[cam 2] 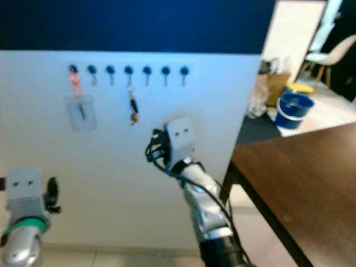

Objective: Hang keys on a hook

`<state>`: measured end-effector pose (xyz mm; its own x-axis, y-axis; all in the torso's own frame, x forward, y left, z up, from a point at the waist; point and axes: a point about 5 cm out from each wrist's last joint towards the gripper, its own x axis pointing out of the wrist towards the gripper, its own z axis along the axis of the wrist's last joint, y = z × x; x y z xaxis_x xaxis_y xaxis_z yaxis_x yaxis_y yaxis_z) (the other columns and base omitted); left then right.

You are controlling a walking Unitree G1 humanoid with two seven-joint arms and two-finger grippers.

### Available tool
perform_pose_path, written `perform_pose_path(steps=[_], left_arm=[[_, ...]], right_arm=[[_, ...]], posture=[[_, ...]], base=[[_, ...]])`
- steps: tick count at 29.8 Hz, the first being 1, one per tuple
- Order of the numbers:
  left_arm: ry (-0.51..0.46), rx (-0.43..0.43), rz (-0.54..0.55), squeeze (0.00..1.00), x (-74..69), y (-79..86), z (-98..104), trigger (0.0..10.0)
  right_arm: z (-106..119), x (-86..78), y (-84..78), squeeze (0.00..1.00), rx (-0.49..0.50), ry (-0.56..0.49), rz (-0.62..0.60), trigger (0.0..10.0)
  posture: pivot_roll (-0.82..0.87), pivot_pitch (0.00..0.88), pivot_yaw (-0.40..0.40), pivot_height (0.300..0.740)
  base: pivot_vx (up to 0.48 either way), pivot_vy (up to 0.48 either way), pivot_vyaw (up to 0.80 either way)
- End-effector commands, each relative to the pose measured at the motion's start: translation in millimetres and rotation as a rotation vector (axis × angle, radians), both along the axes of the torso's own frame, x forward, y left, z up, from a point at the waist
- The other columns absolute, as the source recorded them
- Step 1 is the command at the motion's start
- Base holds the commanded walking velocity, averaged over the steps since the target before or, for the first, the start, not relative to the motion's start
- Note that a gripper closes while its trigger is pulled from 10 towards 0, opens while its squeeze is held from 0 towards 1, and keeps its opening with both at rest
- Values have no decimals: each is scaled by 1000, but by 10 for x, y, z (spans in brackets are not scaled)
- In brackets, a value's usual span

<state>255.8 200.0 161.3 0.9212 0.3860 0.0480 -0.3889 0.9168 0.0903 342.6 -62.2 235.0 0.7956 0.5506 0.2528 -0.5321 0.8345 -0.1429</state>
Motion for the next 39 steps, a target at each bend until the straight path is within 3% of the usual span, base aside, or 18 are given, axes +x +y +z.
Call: perform_pose_path(steps=[1, 7, 12, 31, 39], left_arm=[[7, -13, -49, 0, 25, -78, -24, 10000], [-3, -13, -80, 0, 54, -138, -6, 10000], [-5, -16, -94, 0, 83, -172, 0, 10000], [-16, -20, -109, 0, 101, -189, 15, 10000], [-16, -19, -116, 0, 101, -192, 14, 10000]], right_arm=[[106, 10, 9, 0, 18, -21, 21, 10000], [297, -6, 32, 0, 41, -75, 55, 10000], [715, -10, -14, 0, 94, -183, 60, 10000], [1132, 245, -143, 0, 92, -267, -2, 10000], [1191, 275, -221, 0, 113, -282, -32, 10000]], posture=[[-167, 23, 80, 740], [-172, 24, 82, 740], [-185, 30, 87, 740], [-184, 33, 87, 740], [-185, 28, 94, 740]], base=[[0, 0, 0], [0, 0, 0], [0, 0, 0], [0, 0, 0], [0, 0, 0]])
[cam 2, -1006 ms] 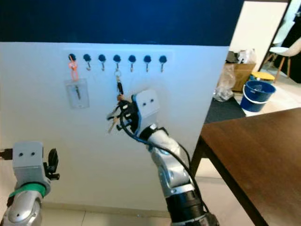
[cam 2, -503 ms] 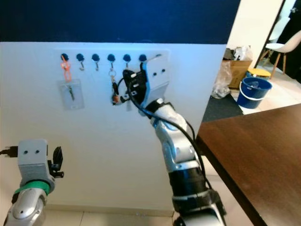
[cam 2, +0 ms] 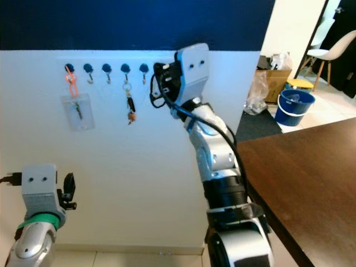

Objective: Hang keys on a hook

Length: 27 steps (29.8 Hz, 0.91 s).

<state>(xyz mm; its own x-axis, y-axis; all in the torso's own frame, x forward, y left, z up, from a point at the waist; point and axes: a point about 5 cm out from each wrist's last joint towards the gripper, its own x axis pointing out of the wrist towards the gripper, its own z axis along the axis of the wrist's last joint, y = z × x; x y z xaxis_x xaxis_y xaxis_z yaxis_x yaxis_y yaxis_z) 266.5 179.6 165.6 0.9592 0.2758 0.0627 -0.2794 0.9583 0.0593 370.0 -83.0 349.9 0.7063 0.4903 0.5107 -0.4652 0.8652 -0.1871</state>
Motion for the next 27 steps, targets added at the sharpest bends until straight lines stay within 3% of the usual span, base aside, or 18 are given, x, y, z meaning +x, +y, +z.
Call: perform_pose_path(steps=[1, 13, 27], left_arm=[[8, 6, 2, 0, -7, 12, -30, 10000], [-44, 8, -93, 0, 10, -108, 50, 10000], [-45, 14, -113, 0, 11, -131, 45, 10000]], right_arm=[[41, 1, -13, 0, 8, -14, -6, 10000], [-5, 98, -175, 0, 57, 17, -48, 10000], [-76, 150, -377, 0, 96, 47, -138, 10000]], posture=[[-185, 28, 94, 740], [-184, 21, 108, 740], [-183, 29, 111, 740]], base=[[0, 0, 0], [0, 0, 0], [0, 0, 0]])
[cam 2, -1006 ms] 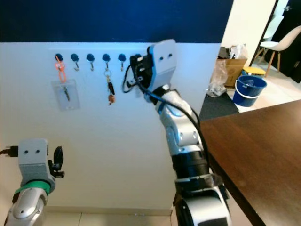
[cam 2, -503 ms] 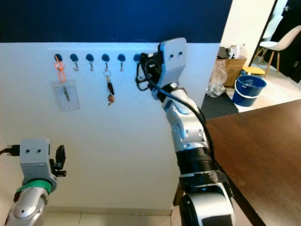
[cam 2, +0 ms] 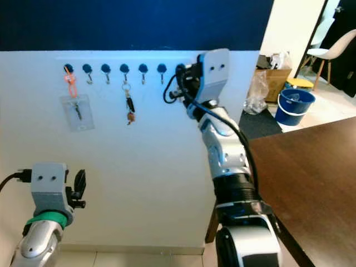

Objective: Hang keys on a hook

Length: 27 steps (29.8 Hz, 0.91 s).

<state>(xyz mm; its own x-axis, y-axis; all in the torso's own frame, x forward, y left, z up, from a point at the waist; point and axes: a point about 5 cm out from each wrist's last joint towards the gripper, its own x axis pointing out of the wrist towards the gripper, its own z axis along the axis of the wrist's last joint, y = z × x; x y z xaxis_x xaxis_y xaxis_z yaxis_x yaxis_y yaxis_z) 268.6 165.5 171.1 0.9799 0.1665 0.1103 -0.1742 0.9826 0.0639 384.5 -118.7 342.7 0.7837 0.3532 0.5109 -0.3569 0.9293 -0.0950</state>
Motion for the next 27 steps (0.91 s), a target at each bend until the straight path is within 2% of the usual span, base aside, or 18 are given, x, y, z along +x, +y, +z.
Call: perform_pose_path(steps=[1, 6, 15, 23, 27], left_arm=[[0, -1, -1, 0, -15, 13, -10, 10000], [4, -1, 2, 0, -28, 21, -19, 10000], [9, 0, 2, 0, -27, 29, -17, 10000], [9, 2, -4, 0, -28, 22, -18, 10000], [-44, -16, -22, 0, -28, 8, 49, 10000]], right_arm=[[-63, 18, -70, 0, 21, 22, -39, 10000], [-209, 31, -151, 0, 32, 74, -78, 10000], [-453, 20, -126, 0, -4, 159, -63, 10000], [-543, 4, -94, 0, -9, 190, -61, 10000], [-563, -5, -82, 0, -6, 201, -55, 10000]], posture=[[-179, 34, 111, 740], [-176, 40, 113, 740], [-170, 55, 114, 740], [-168, 58, 118, 740], [-168, 58, 118, 740]], base=[[0, 0, 0], [0, 0, 0], [0, 0, 0], [0, 0, 0], [0, 0, 0]])
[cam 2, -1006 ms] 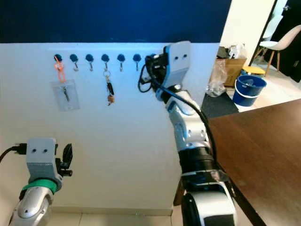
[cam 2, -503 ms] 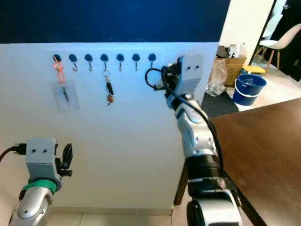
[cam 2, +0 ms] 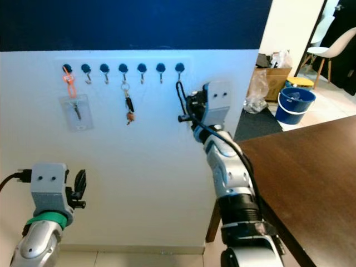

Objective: Hang keys on a hook

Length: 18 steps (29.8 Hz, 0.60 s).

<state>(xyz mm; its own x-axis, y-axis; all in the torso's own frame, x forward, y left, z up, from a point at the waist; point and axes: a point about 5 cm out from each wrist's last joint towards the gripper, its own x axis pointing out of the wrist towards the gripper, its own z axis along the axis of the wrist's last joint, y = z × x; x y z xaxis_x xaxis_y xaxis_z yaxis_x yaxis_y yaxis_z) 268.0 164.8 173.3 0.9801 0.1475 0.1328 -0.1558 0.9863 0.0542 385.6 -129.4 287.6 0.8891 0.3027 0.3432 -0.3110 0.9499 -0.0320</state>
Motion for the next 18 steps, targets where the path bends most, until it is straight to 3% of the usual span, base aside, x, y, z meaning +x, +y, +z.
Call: perform_pose_path(steps=[1, 2, 3, 4, 6, 7, 11, 12, 14, 18], left_arm=[[-94, -48, -73, 0, -43, -62, 138, 10000], [-94, -48, -73, 0, -43, -62, 138, 10000], [-170, -80, -175, 0, -83, -168, 259, 10000], [-170, -80, -175, 0, -83, -168, 259, 10000], [-261, -117, -365, 0, -172, -369, 411, 10000], [-261, -117, -365, 0, -172, -369, 411, 10000], [-290, -202, -572, 0, -289, -579, 478, 10000], [-290, -202, -572, 0, -289, -579, 478, 10000], [-285, -166, -753, 0, -399, -777, 532, 10000], [-279, -145, -810, 0, -437, -842, 545, 10000]], right_arm=[[-21, -19, 33, 0, -1, 6, 10, 10000], [-21, -19, 33, 0, -1, 6, 10, 10000], [-28, -21, 43, 0, -2, 8, 13, 10000], [-28, -21, 43, 0, -2, 8, 13, 10000], [-35, -27, 61, 0, -3, 11, 19, 10000], [-35, -27, 61, 0, -3, 11, 19, 10000], [-34, -31, 75, 0, -2, 12, 22, 10000], [-34, -31, 75, 0, -2, 12, 22, 10000], [-38, -34, 83, 0, -3, 14, 24, 10000], [-40, -35, 84, 0, -3, 14, 24, 10000]], posture=[[-168, 58, 118, 740], [-168, 58, 118, 740], [-168, 58, 118, 740], [-168, 58, 118, 740], [-168, 58, 118, 740], [-168, 58, 118, 740], [-168, 58, 118, 740], [-168, 58, 118, 740], [-161, 64, 117, 740], [-161, 64, 117, 740]], base=[[0, 0, 0], [0, 0, 0], [0, 0, 0], [0, 0, 0], [0, 0, 0], [0, 0, 0], [0, 0, 0], [0, 0, 0], [0, 0, 0], [0, 0, 0]])
